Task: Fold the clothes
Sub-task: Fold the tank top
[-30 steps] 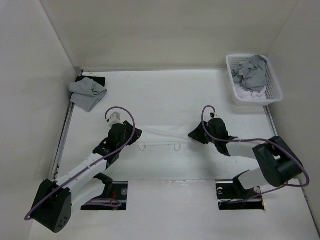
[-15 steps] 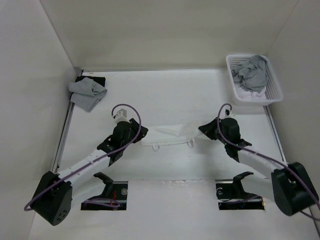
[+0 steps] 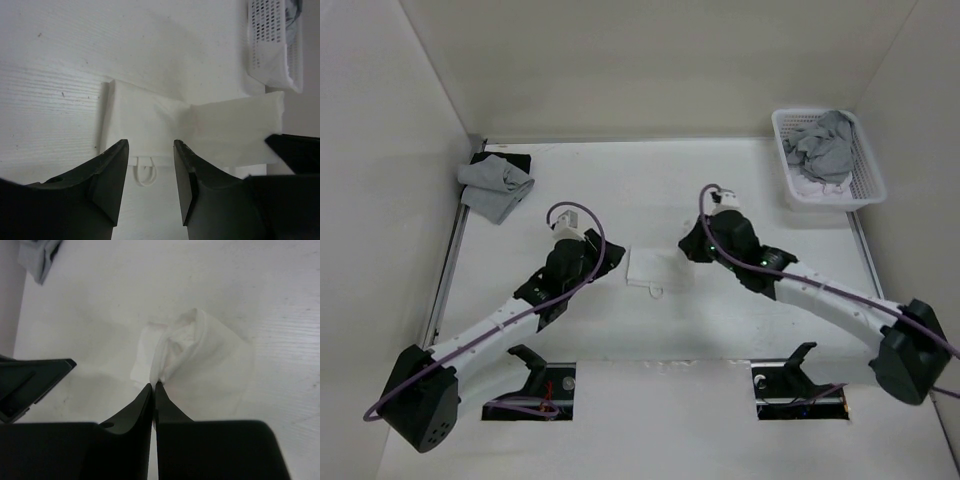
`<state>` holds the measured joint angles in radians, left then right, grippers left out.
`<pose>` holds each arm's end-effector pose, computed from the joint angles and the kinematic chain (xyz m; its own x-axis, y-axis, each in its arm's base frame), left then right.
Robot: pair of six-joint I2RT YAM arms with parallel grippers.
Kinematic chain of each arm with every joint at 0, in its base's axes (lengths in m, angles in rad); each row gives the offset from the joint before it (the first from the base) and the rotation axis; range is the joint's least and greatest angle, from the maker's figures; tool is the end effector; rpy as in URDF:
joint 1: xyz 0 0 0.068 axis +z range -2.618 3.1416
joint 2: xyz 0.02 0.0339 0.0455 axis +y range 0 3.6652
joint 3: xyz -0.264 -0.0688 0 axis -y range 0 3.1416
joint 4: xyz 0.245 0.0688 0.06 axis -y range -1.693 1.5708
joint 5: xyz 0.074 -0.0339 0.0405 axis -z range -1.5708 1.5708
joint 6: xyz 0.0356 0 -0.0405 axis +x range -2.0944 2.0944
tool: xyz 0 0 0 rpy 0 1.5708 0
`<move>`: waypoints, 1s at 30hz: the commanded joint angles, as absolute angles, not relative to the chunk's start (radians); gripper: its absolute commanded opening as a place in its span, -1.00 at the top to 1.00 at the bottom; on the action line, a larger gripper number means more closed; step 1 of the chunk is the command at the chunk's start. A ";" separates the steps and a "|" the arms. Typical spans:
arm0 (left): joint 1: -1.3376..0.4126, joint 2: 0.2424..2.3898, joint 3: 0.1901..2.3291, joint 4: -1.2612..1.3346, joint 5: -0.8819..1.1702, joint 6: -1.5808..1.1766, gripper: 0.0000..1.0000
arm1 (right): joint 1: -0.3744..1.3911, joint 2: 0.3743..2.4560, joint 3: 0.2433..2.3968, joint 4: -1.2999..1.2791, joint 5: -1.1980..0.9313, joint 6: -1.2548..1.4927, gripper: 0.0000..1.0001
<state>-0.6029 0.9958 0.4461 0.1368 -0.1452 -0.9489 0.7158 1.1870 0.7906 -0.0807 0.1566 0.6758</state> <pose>0.1814 -0.1186 0.2144 -0.5599 -0.5910 -0.5808 -0.0054 0.7035 -0.7106 0.2053 0.1712 0.2689 -0.6104 0.2880 -0.7379 -0.2074 0.8409 0.4998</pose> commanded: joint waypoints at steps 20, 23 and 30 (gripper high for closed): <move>-0.476 0.919 0.454 0.109 -0.100 -0.896 0.10 | 0.923 1.410 0.923 -0.010 0.245 0.641 0.37; -0.481 0.977 0.477 0.109 -0.103 -0.873 0.07 | 0.843 1.225 0.717 0.087 0.267 0.650 0.72; -0.476 1.066 0.512 0.054 -0.113 -0.824 -0.02 | 0.570 0.806 0.387 0.133 0.327 0.699 0.32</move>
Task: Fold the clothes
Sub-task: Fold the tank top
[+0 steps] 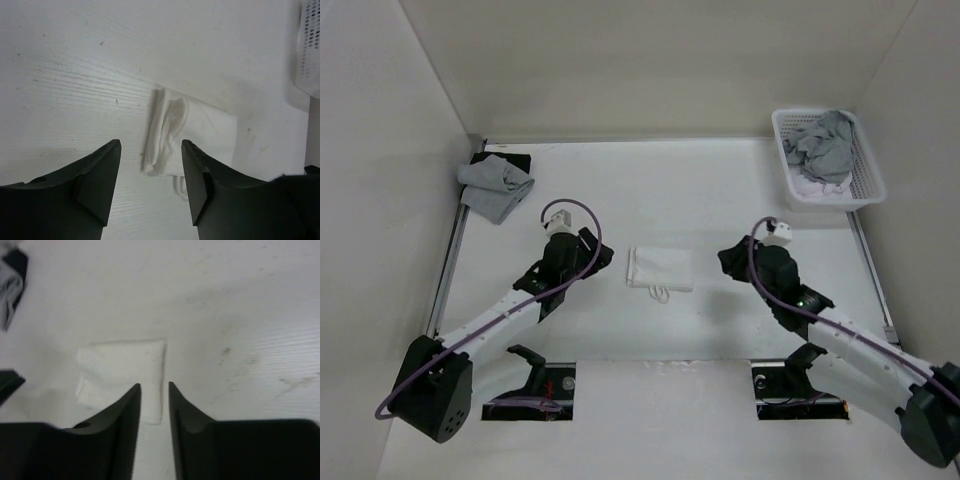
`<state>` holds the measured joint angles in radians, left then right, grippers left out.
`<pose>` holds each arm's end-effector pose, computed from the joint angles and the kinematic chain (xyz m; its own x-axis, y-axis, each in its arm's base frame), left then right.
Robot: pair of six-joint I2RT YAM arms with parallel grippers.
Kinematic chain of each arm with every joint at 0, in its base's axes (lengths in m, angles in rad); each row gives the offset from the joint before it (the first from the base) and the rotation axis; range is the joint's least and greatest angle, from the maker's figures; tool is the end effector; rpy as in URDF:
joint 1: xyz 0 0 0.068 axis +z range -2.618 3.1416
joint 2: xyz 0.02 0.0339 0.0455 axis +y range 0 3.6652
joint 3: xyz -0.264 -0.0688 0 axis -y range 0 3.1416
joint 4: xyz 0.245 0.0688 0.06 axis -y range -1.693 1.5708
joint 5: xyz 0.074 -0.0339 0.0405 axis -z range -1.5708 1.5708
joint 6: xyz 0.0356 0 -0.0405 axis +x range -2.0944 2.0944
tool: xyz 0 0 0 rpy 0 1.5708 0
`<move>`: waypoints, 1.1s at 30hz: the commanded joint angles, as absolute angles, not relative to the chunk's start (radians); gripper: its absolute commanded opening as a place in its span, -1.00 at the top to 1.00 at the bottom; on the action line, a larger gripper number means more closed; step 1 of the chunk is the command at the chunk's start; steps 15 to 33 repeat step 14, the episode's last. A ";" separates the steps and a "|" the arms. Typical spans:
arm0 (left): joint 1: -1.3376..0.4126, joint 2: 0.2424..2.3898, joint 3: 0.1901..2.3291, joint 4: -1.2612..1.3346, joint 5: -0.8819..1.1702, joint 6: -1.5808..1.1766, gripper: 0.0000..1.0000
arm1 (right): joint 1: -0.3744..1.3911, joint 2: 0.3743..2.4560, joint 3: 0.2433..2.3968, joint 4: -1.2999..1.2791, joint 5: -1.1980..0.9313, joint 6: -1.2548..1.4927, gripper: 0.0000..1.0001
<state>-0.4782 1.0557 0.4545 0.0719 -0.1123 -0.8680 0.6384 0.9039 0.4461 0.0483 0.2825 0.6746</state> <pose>0.1975 -0.0979 0.1989 -0.5732 -0.5570 -0.6011 -0.1020 0.7763 -0.6221 0.1683 0.1125 0.2234 -0.4789 0.3916 -0.7857 -0.0869 0.8695 0.4863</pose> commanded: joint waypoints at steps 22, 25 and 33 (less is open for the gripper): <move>-0.491 1.129 0.535 -0.048 -0.225 -0.767 -0.03 | 0.453 0.791 0.275 0.230 0.290 0.761 -0.21; -0.491 1.129 0.535 -0.048 -0.225 -0.767 -0.03 | 0.453 0.791 0.275 0.230 0.290 0.761 -0.21; -0.491 1.129 0.535 -0.048 -0.225 -0.767 -0.03 | 0.453 0.791 0.275 0.230 0.290 0.761 -0.21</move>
